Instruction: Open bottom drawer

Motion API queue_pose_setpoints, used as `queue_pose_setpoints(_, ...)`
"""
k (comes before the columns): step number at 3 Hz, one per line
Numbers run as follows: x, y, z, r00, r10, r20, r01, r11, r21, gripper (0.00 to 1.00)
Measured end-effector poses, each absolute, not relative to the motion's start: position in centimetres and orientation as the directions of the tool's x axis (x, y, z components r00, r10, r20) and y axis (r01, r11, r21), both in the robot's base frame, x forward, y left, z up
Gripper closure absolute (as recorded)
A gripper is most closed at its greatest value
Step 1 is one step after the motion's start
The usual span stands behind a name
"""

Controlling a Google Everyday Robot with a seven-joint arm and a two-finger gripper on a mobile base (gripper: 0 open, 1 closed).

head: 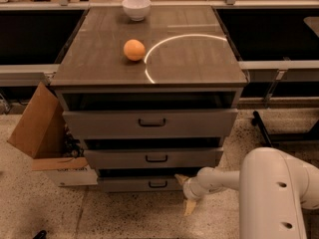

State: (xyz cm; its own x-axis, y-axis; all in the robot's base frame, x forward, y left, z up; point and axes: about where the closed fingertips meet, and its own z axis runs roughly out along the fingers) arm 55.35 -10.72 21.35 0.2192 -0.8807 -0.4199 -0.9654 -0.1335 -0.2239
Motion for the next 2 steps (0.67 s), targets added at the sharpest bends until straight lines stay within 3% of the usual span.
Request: queue_pose_setpoints(2, 57.9, -11.3, 19.5, 0.212, -0.891, -0.403, -0.962, -0.118, -0.246, 0.00)
